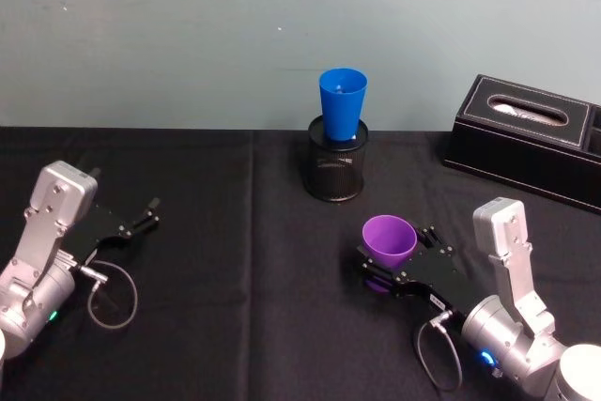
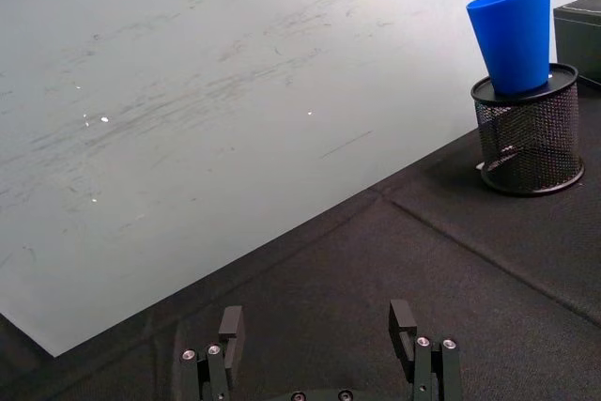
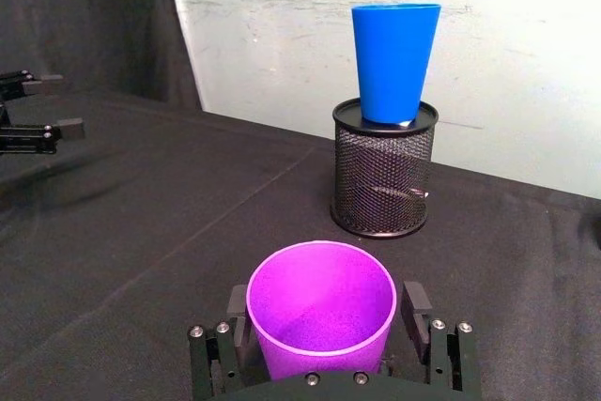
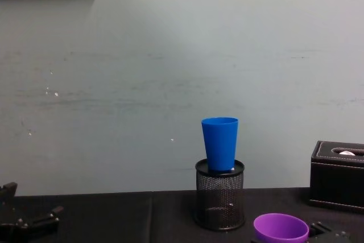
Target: Pick up one cup with a gripper and tap it against the other cup.
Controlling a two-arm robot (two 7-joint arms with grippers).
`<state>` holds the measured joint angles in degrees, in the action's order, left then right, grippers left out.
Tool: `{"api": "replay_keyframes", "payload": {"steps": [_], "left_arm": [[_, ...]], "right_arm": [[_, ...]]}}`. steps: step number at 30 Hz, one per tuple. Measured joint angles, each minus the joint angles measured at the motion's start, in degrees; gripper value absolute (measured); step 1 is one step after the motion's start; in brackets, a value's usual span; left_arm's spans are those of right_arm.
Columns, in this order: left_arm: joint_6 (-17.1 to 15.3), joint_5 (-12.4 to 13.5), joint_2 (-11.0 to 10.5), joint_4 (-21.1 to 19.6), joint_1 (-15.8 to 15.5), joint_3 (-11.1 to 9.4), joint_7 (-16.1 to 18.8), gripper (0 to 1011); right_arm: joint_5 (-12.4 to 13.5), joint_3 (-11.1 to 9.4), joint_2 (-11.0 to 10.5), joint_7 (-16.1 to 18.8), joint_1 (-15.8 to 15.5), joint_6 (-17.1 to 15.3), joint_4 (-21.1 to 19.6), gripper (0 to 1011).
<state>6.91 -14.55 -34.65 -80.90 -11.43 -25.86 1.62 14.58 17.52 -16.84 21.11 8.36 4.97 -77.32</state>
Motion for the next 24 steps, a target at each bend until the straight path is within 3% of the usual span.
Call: {"api": "replay_keyframes", "payload": {"steps": [24], "left_arm": [[0.0,0.0,0.0,0.0,0.0,0.0,0.0,1011]], "right_arm": [[0.6,-0.9,-0.4,0.2,-1.2,2.0,-4.0,1003]]}}
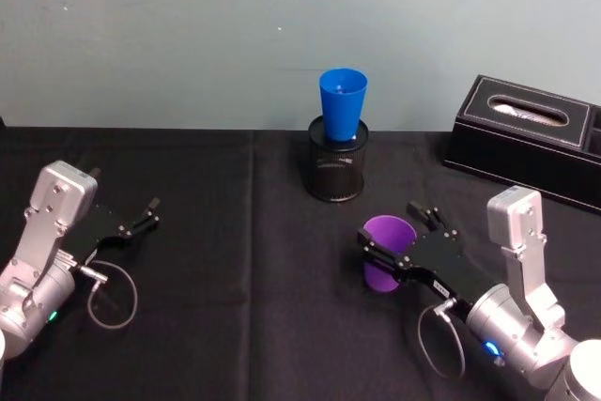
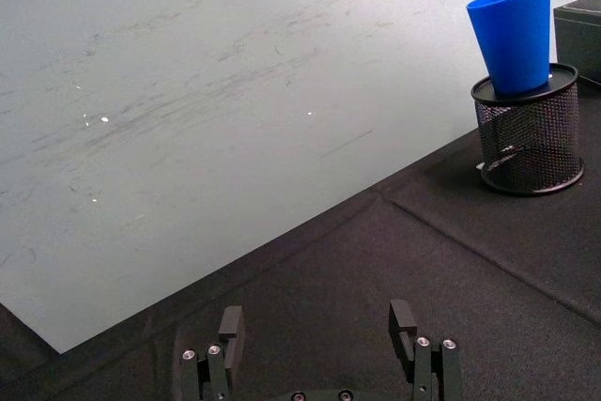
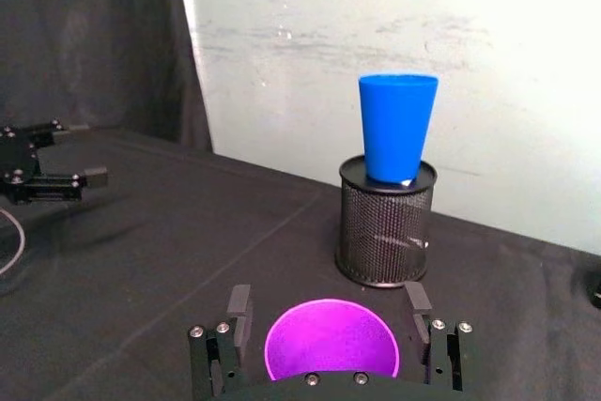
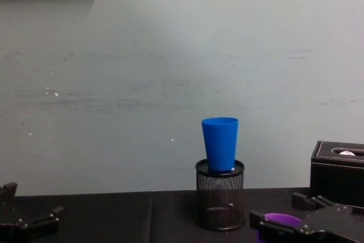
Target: Pick up one cup with a gripper and tap it against the other cup.
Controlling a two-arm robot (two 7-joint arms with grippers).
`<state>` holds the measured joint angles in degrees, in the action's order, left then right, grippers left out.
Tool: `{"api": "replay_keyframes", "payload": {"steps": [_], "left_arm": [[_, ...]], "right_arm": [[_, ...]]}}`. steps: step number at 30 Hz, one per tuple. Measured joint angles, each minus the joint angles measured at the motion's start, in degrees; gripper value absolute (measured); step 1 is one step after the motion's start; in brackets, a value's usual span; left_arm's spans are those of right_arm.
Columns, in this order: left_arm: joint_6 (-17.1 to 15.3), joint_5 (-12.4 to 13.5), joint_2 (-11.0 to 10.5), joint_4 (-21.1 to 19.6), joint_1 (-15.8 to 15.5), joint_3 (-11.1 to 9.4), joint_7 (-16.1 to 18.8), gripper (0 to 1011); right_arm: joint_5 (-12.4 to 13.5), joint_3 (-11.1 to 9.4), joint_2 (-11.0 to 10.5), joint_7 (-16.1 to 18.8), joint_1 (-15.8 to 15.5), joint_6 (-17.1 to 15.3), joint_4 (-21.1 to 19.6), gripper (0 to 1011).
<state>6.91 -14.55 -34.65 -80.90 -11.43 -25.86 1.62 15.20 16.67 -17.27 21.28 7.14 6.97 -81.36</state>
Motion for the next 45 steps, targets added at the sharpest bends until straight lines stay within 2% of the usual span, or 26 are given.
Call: {"api": "replay_keyframes", "payload": {"steps": [12,21,45], "left_arm": [[0.0,0.0,0.0,0.0,0.0,0.0,0.0,1011],[0.0,0.0,0.0,0.0,0.0,0.0,0.0,1011],[0.0,0.0,0.0,0.0,0.0,0.0,0.0,1011]], "right_arm": [[-0.1,-0.7,0.1,-0.3,-0.9,2.4,-2.2,1003],[-0.1,-1.3,0.5,-1.0,-1.2,3.1,-2.7,1003],[-0.6,-6.6,2.7,-5.8,-1.6,3.3,-0.5,1003]]}}
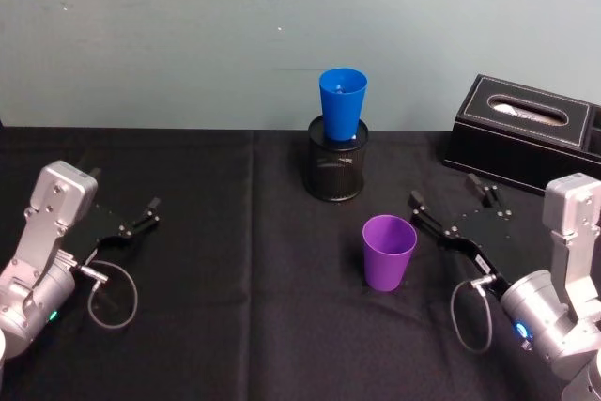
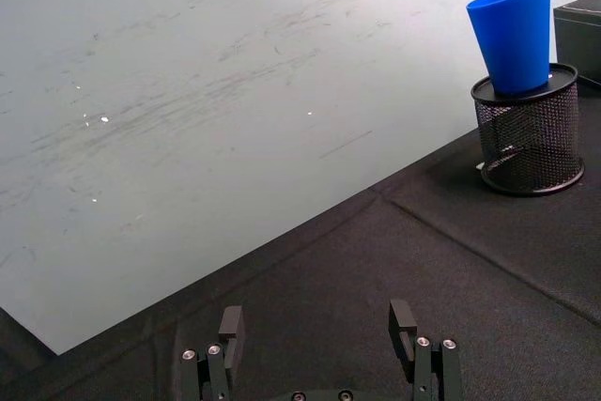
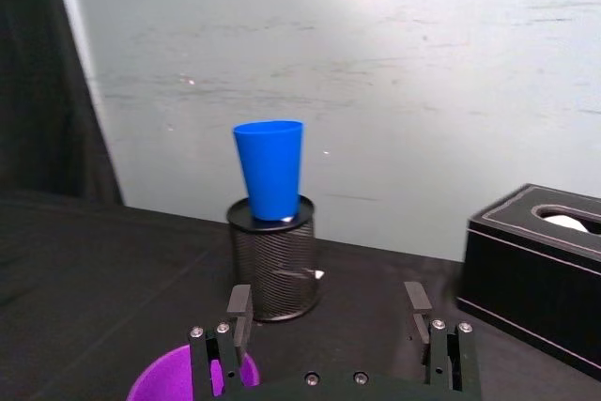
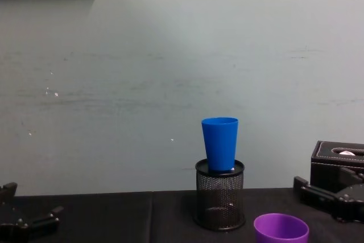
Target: Pick up one cup with a gripper and tap it against the other cup.
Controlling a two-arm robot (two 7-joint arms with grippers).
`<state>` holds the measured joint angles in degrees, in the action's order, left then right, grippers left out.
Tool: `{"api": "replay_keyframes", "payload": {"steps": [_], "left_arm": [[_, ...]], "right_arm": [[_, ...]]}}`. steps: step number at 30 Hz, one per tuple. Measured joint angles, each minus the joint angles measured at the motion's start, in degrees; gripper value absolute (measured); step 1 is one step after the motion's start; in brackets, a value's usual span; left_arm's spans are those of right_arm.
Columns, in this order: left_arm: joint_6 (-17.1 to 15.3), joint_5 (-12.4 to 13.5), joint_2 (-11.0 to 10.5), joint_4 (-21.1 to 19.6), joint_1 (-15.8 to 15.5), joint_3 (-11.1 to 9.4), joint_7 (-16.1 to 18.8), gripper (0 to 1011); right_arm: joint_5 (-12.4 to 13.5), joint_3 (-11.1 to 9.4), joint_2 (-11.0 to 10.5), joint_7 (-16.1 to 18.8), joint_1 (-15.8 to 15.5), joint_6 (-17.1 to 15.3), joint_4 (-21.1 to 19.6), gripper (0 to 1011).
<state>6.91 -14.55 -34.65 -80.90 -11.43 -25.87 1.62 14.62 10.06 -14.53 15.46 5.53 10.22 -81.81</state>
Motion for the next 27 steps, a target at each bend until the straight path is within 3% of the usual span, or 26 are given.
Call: {"api": "replay_keyframes", "payload": {"steps": [12,27], "left_arm": [[0.0,0.0,0.0,0.0,0.0,0.0,0.0,1011],[0.0,0.0,0.0,0.0,0.0,0.0,0.0,1011]], "right_arm": [[-2.1,-2.3,1.5,-2.8,0.0,-0.3,2.2,1003],[-4.2,-3.7,2.5,-3.2,0.8,-0.4,6.1,1003]]}}
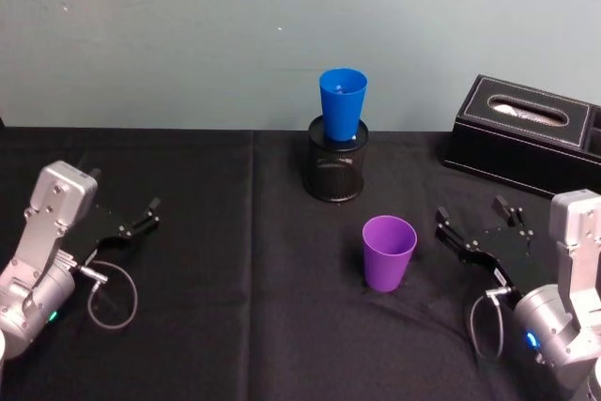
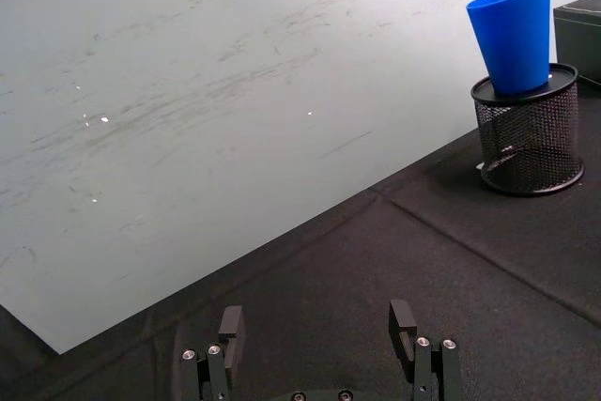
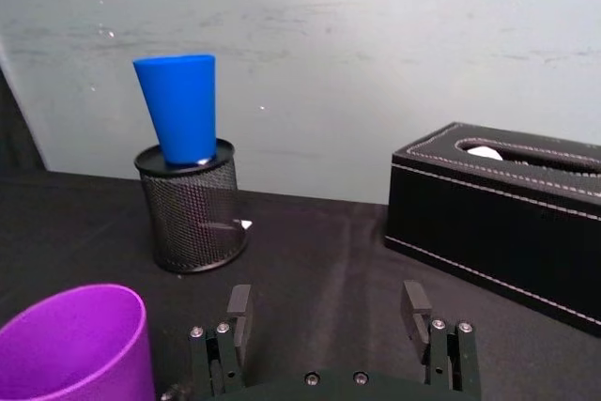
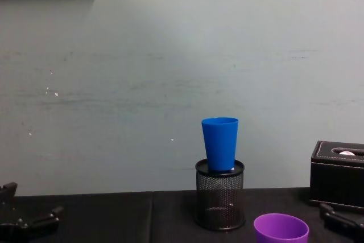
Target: Pick up one cup with a gripper and tap it against the other cup.
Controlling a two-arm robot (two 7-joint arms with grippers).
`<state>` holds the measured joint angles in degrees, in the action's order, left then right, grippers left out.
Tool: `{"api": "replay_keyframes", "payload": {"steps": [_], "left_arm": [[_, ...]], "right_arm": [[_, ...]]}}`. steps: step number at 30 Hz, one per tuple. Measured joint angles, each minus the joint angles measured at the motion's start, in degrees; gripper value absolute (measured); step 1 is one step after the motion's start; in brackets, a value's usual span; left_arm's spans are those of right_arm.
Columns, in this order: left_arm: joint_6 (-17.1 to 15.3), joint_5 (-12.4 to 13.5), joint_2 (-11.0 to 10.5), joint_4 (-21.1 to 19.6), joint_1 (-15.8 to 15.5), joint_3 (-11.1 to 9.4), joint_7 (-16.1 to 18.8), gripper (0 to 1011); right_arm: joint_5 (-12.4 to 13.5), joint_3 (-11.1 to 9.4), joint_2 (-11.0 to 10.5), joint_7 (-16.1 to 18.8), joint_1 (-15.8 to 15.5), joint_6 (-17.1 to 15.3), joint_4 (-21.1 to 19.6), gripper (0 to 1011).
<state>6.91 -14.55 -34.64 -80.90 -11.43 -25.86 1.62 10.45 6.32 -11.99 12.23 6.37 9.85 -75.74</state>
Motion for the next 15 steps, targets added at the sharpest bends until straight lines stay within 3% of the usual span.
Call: {"api": "replay_keyframes", "payload": {"steps": [15], "left_arm": [[0.0,0.0,0.0,0.0,0.0,0.0,0.0,1011]], "right_arm": [[-0.3,-0.2,0.1,0.1,0.3,0.0,1.0,1003]]}}
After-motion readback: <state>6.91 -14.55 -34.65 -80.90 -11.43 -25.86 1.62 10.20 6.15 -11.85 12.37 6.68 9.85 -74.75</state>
